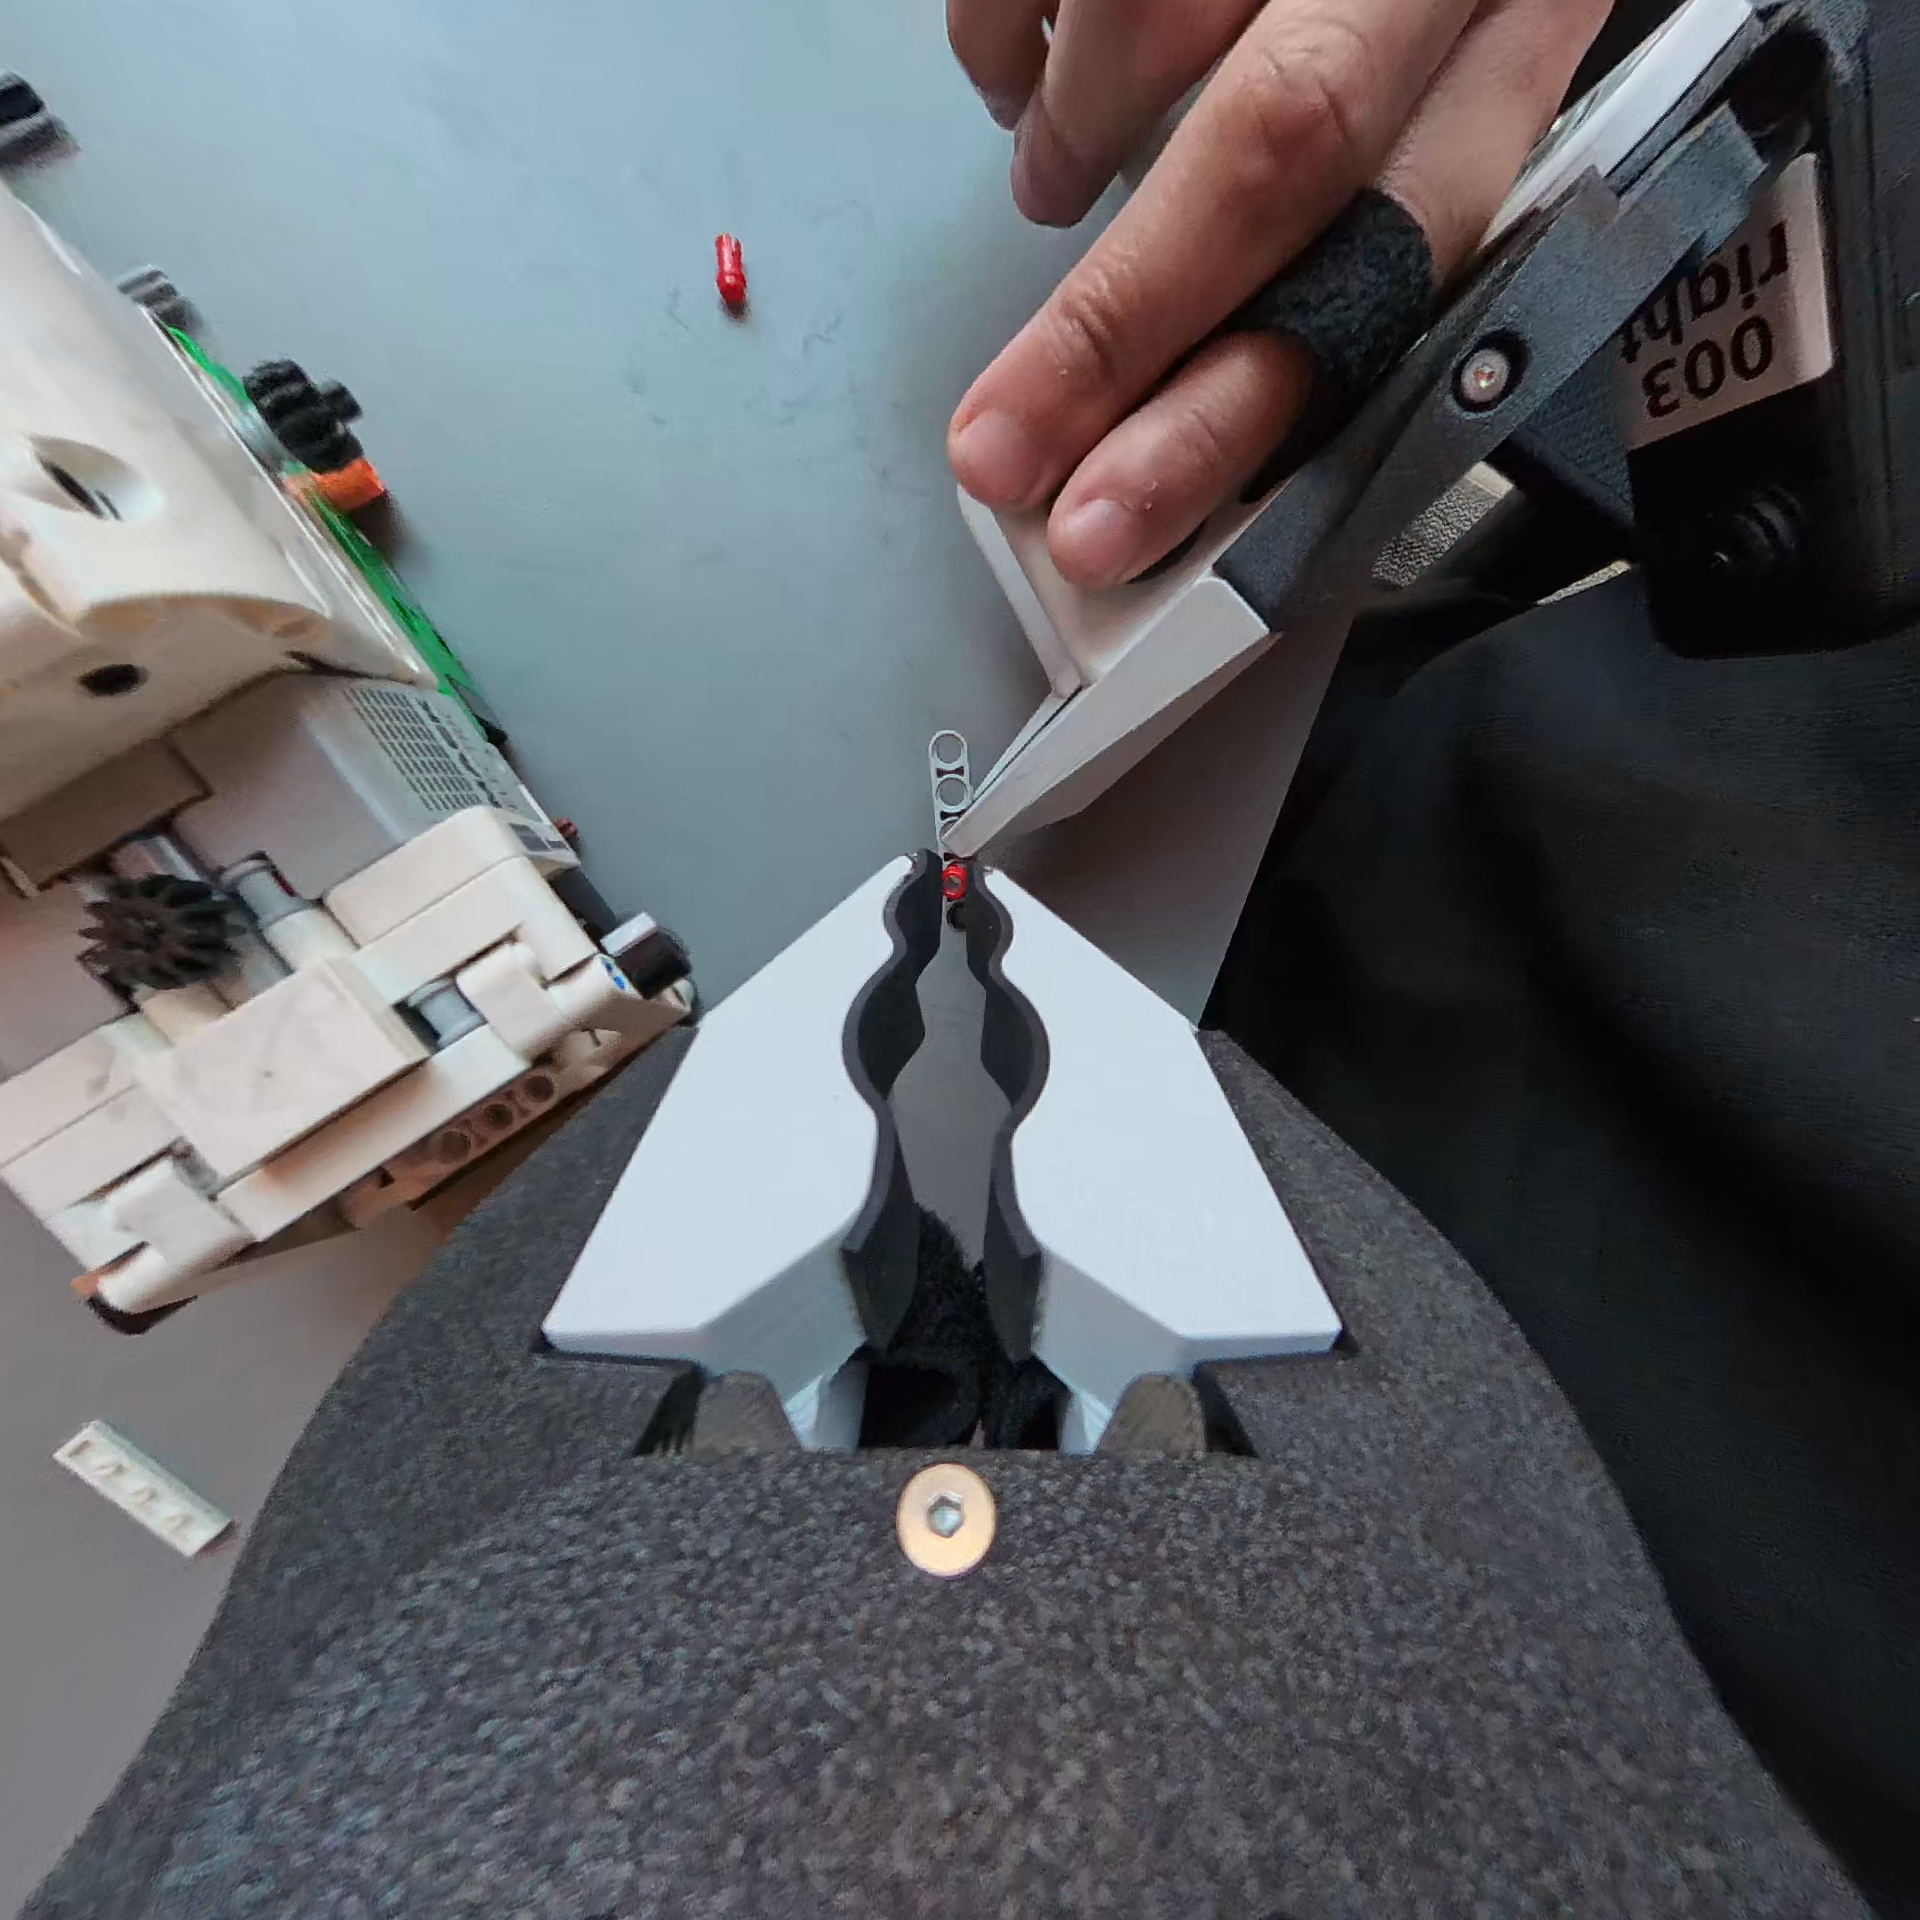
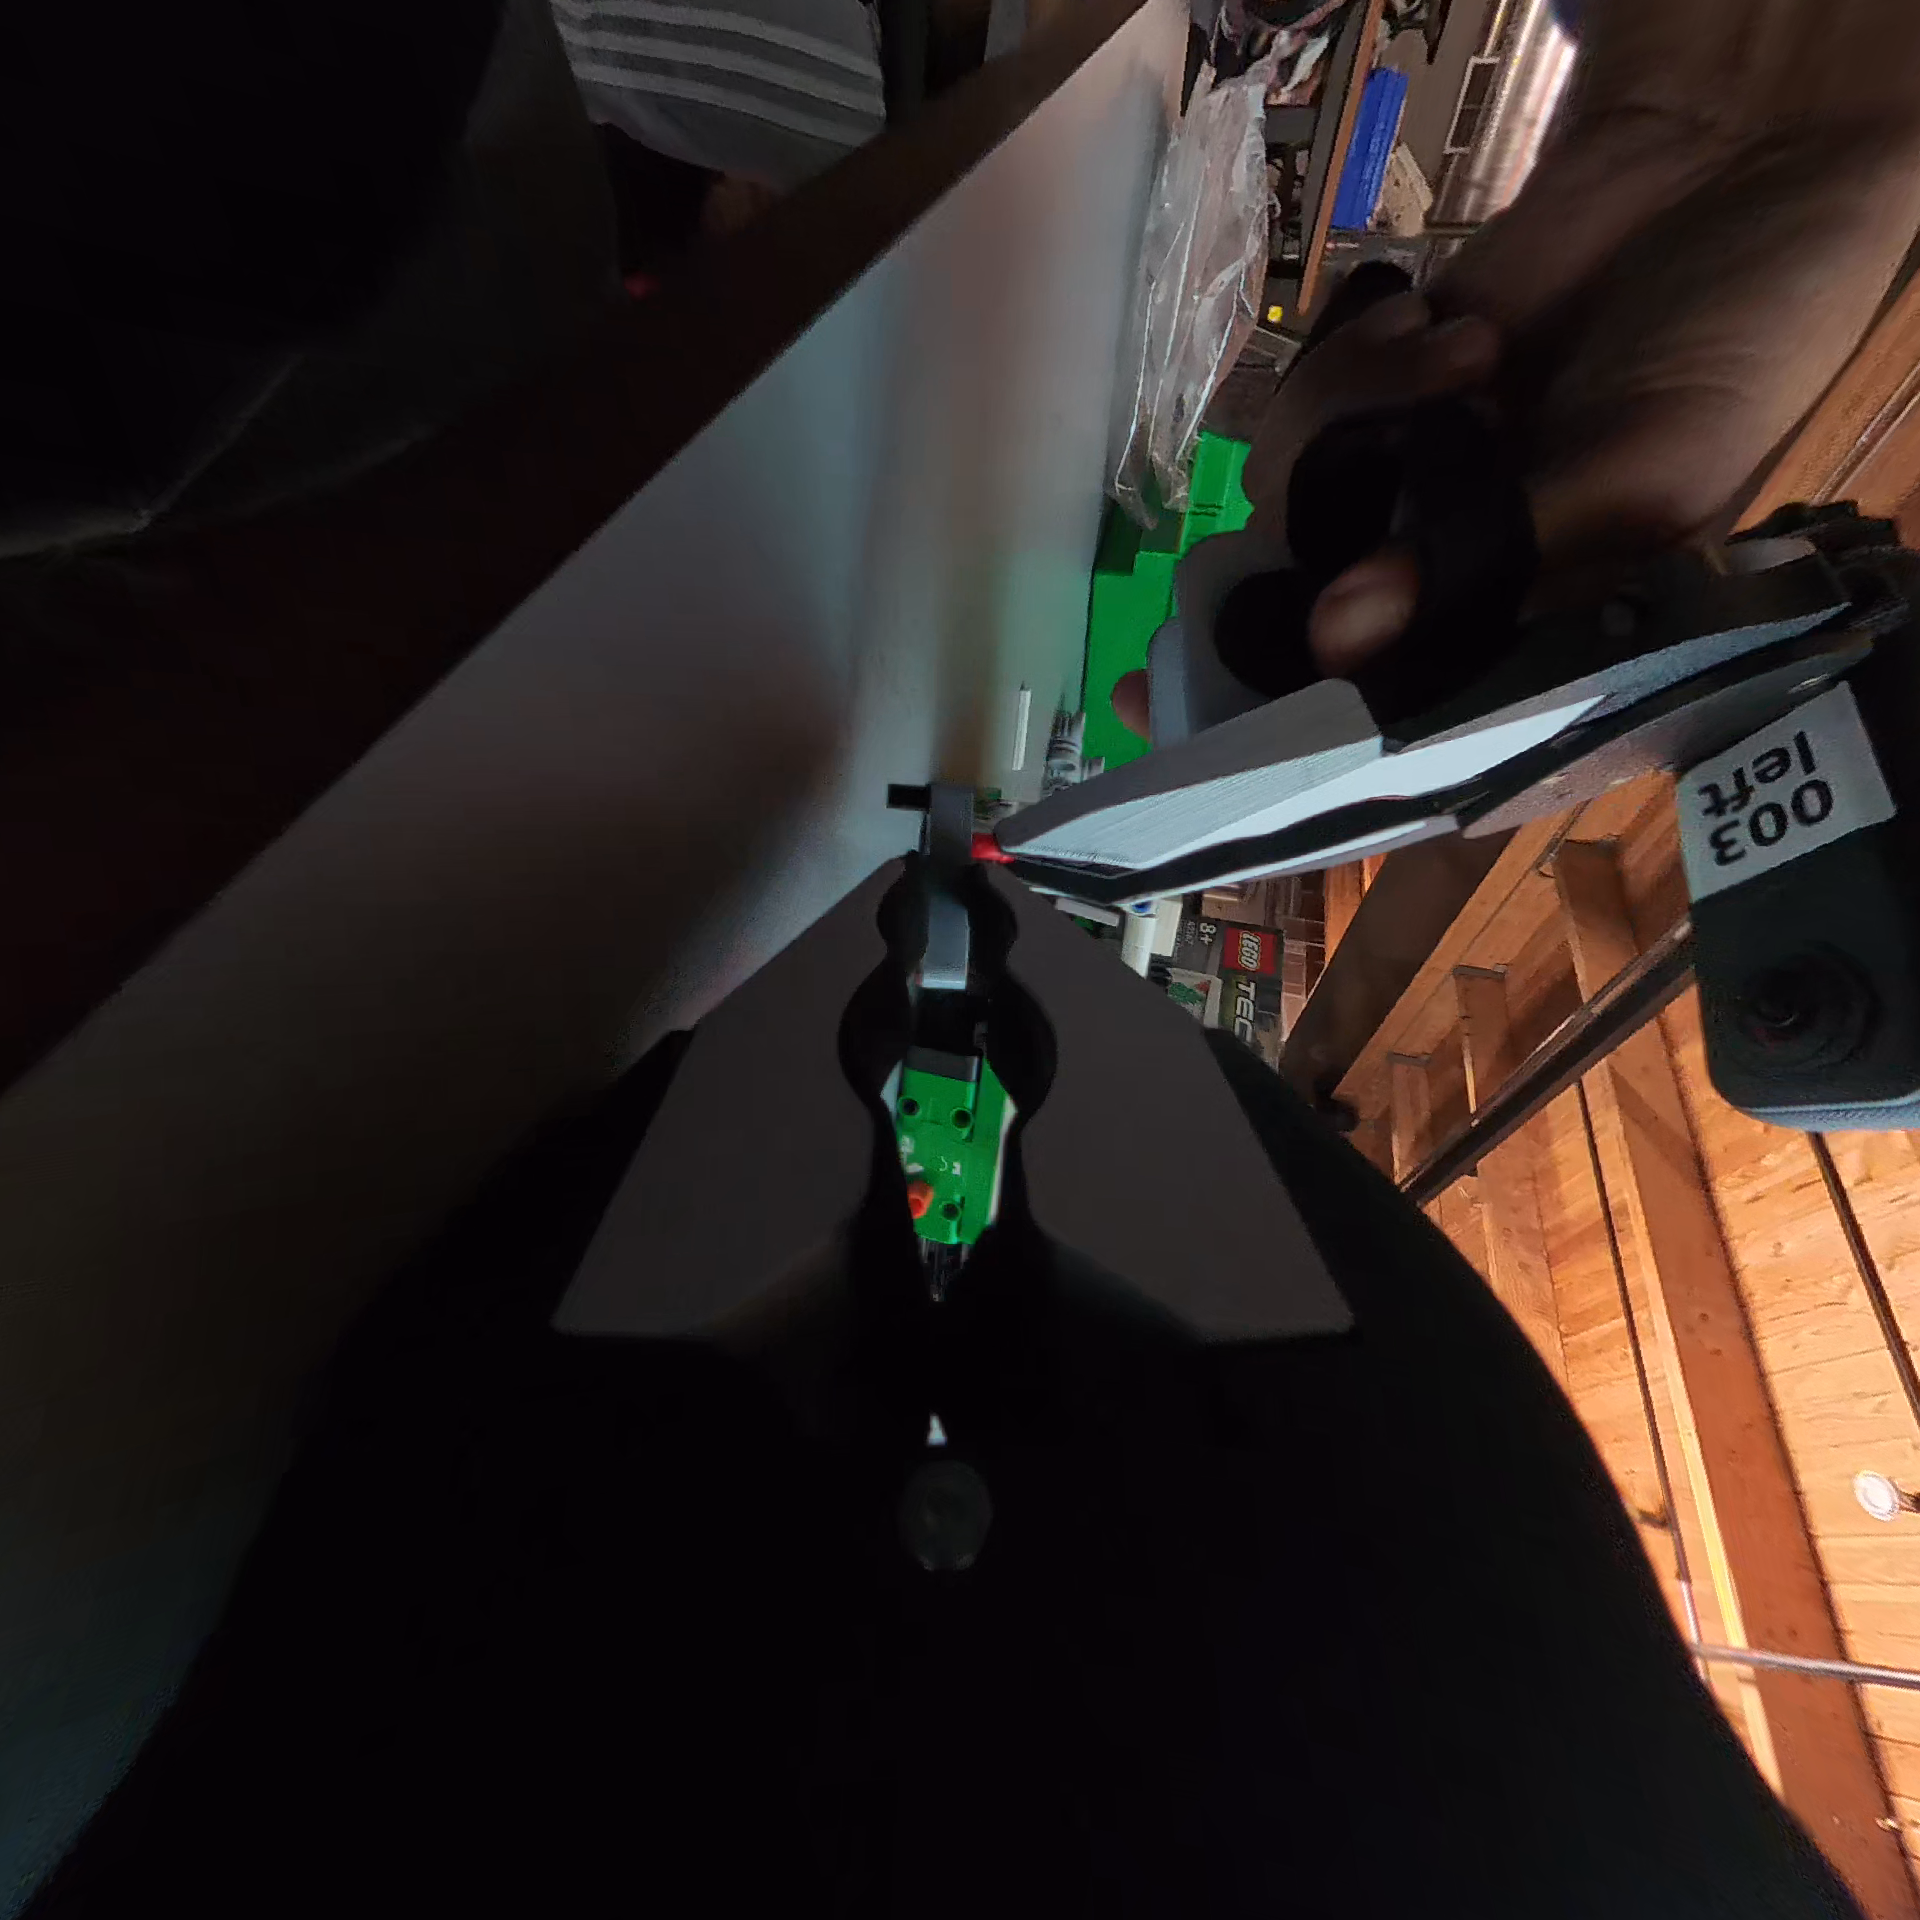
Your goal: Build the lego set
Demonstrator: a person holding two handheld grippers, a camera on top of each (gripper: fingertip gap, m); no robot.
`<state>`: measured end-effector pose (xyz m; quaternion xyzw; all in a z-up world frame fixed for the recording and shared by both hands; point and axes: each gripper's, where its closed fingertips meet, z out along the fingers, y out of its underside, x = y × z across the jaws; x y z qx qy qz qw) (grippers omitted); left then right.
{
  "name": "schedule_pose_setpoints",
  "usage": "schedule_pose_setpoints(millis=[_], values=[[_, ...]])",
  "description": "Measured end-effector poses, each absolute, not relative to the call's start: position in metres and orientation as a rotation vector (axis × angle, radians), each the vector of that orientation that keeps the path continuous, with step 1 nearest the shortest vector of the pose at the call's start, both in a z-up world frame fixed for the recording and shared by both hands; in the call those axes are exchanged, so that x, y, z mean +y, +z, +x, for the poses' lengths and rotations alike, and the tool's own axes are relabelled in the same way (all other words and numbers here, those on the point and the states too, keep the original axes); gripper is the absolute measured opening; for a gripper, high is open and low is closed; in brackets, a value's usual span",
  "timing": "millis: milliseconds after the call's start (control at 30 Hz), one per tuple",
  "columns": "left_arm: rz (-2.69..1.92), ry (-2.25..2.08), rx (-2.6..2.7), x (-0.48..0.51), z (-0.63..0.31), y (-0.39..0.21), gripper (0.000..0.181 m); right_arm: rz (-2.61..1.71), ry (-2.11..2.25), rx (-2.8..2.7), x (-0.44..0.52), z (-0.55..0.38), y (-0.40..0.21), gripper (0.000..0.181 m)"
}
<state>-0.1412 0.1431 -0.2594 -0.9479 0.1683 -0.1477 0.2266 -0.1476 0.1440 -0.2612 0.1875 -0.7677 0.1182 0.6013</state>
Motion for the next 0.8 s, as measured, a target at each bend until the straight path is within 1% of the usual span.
schedule_pose_setpoints(millis=[33, 300, 567, 800], values=[[-2.614, -0.406, 0.470, 0.144, -0.142, -0.256, 0.003, 0.422, 0.277, -1.769, 0.145, -0.148, -0.258, 0.007], [-2.689, -0.428, 0.587, 0.154, -0.145, -0.224, 0.003, 0.343, 0.248, -1.656, 0.155, -0.152, -0.225, 0.006], [-2.759, -0.447, 0.687, 0.157, -0.138, -0.218, 0.003, 0.341, 0.247, -1.644, 0.158, -0.148, -0.217, 0.006], [-2.667, -0.283, 0.733, 0.171, -0.143, -0.203, 0.003, 0.220, 0.304, -1.639, 0.171, -0.152, -0.202, 0.007]])
